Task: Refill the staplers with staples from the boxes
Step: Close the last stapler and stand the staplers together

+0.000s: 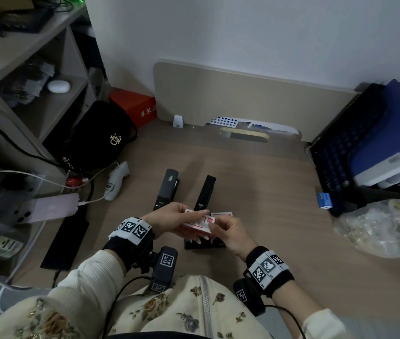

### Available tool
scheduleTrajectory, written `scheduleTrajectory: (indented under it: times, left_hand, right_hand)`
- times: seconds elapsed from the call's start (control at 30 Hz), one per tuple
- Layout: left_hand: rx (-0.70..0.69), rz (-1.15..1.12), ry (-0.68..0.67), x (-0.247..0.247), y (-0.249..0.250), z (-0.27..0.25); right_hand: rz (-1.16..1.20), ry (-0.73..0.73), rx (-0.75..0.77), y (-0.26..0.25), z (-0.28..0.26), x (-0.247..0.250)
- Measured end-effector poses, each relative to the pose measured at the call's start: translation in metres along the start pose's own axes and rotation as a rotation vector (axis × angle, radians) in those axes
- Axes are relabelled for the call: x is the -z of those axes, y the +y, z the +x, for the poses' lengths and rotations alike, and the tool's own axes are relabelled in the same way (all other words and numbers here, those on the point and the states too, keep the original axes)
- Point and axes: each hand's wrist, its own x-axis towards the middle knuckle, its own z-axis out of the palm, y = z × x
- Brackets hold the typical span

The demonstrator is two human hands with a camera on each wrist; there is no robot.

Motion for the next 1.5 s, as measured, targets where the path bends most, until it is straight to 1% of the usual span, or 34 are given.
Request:
scheduleTrajectory:
  times: [0.13,0.23,0.3,0.37,0.5,0.63,0.8,0.87,0.93,1.03,1.1,1.17,1.2,1.23,1.27,1.3,1.33,1.37,1.4,1.43,1.47,1.5]
  left_hand:
    - [0.054,-0.029,0.054,-0.007,0.001,0.007]
    - [0.074,-0.056,0.016,-0.014,0.001,0.010]
    - [0.082,-0.046,-0.003,-0.017,0.003,0.012]
    - [0.100,-0.035,-0.023,-0.018,0.006,0.014]
    - [0.113,-0.061,-0.064,-0.017,0.007,0.019]
    - [0.086,-0.097,-0.012,-0.012,0.005,0.027]
    - [0.088,-0.058,-0.002,-0.006,0.006,0.034]
    - [0.091,-0.059,0.039,-0.003,0.007,0.035]
    - [0.097,-0.071,0.110,0.005,0.007,0.034]
    - [0.079,-0.100,0.268,0.016,0.006,0.034]
    - [0.038,-0.144,0.405,0.020,0.005,0.037]
    - [0.003,-0.192,0.489,0.023,0.005,0.041]
    - [-0.004,-0.209,0.510,0.024,0.004,0.042]
    - [-0.003,-0.223,0.522,0.026,0.004,0.043]
    - [0.001,-0.230,0.528,0.026,0.004,0.044]
    - [0.008,-0.231,0.530,0.027,0.003,0.044]
    - [0.017,-0.228,0.532,0.027,0.002,0.044]
    - [0.026,-0.226,0.531,0.027,0.001,0.043]
    - [0.035,-0.224,0.529,0.028,0.000,0.042]
    - [0.046,-0.226,0.525,0.029,-0.001,0.041]
    - [0.057,-0.227,0.521,0.030,-0.003,0.040]
    - [0.068,-0.224,0.516,0.031,-0.004,0.039]
  right_hand:
    - [0.030,0.162,-0.046,0.001,0.003,0.003]
    - [-0.080,0.237,-0.074,0.005,0.005,0.007]
    - [-0.167,0.219,-0.086,0.000,0.003,0.007]
    - [-0.213,0.163,-0.096,-0.006,0.002,0.006]
    - [-0.186,0.096,-0.096,-0.007,0.004,0.008]
    - [-0.168,0.080,-0.065,-0.003,0.006,0.012]
    - [-0.203,0.084,-0.079,0.012,0.013,0.025]
    - [-0.218,0.132,-0.104,0.020,0.014,0.035]
    - [-0.269,0.228,-0.163,0.032,0.012,0.048]
    - [-0.340,0.378,-0.258,0.053,0.007,0.069]
    - [-0.365,0.419,-0.315,0.060,0.004,0.077]
    - [-0.411,0.440,-0.325,0.065,0.005,0.082]
    - [-0.495,0.448,-0.300,0.067,0.006,0.084]
    - [-0.635,0.448,-0.273,0.068,0.007,0.084]
    - [-0.766,0.444,-0.259,0.067,0.008,0.082]
    - [-0.836,0.439,-0.241,0.064,0.009,0.077]
    - [-0.836,0.414,-0.221,0.059,0.009,0.071]
    - [-0.770,0.359,-0.187,0.053,0.009,0.065]
    - [-0.679,0.271,-0.169,0.046,0.008,0.059]
    - [-0.624,0.153,-0.193,0.042,0.008,0.053]
    - [-0.655,0.023,-0.238,0.037,0.008,0.047]
    - [-0.733,-0.089,-0.285,0.034,0.009,0.043]
